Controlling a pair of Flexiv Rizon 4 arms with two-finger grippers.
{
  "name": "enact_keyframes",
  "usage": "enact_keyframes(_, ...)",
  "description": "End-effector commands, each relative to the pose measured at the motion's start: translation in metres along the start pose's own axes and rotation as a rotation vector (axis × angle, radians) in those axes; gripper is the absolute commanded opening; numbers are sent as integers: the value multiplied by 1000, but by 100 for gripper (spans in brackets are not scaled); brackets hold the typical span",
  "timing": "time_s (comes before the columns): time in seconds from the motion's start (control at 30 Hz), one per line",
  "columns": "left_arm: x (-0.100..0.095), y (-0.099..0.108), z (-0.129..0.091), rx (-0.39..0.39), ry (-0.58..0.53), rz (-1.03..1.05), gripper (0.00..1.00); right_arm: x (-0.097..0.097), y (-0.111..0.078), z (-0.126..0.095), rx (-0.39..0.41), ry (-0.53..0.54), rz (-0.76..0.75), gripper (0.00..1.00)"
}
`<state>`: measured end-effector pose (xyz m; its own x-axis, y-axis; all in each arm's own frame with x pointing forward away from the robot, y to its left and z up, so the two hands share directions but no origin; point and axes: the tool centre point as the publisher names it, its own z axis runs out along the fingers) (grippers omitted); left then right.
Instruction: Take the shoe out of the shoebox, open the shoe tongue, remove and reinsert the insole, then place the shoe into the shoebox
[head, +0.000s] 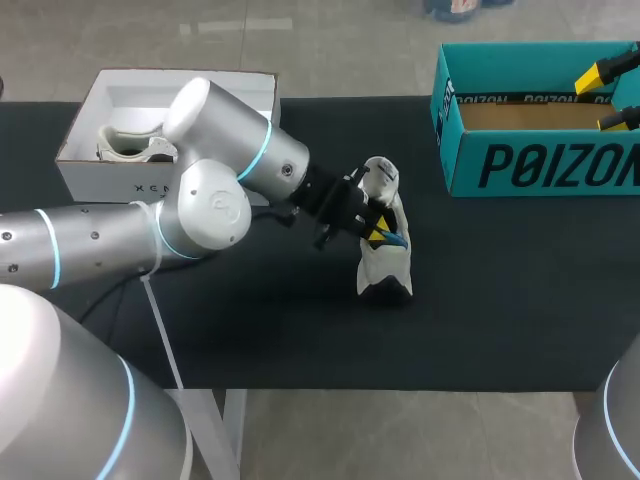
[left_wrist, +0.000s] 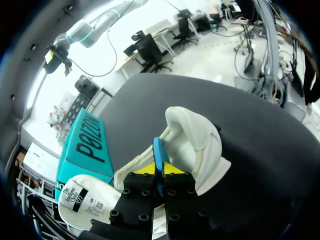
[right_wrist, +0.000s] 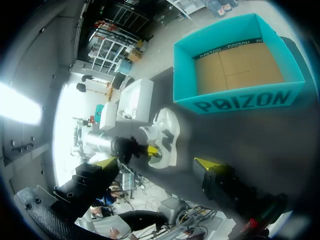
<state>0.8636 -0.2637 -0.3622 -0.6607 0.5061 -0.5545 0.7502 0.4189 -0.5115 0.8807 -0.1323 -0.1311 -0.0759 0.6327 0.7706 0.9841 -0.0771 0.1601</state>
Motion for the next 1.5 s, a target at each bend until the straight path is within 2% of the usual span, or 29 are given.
enact_keyframes(0.03,3,-11,-6,8,-9,14,25,0,0,0,0,-2,0,100)
enact_keyframes(0.17,6,-19,-13,6,-11,32,64,0,0,0,0,-2,0,100)
enact_keyframes(0.2,6,-20,-15,6,-12,33,65,0,0,0,0,-2,0,100)
enact_keyframes(0.23,7,-21,-17,6,-12,34,58,0,0,0,0,-2,0,100)
enact_keyframes(0.33,8,-21,-21,3,-12,45,0,0,0,0,0,-2,0,100)
enact_keyframes(0.53,9,-18,-22,0,-3,47,0,0,0,0,0,-2,0,100)
enact_keyframes(0.8,14,-21,-3,16,27,33,0,0,0,0,0,-2,0,100)
enact_keyframes(0.97,14,-20,1,18,35,24,0,0,0,0,0,-2,0,100)
enact_keyframes(1.2,7,-28,-21,5,31,56,0,0,0,0,0,-2,0,100)
enact_keyframes(1.23,6,-28,-25,-1,38,62,21,0,0,0,0,-2,0,100)
enact_keyframes(1.27,5,-29,-28,-7,44,72,48,0,0,0,0,-2,0,100)
enact_keyframes(1.3,3,-30,-30,-7,51,81,91,0,0,0,0,-2,0,100)
enact_keyframes(1.33,2,-31,-33,-9,58,92,100,0,0,0,0,-2,0,100)
enact_keyframes(1.5,-4,-35,-34,-5,97,118,100,0,0,0,0,-2,0,100)
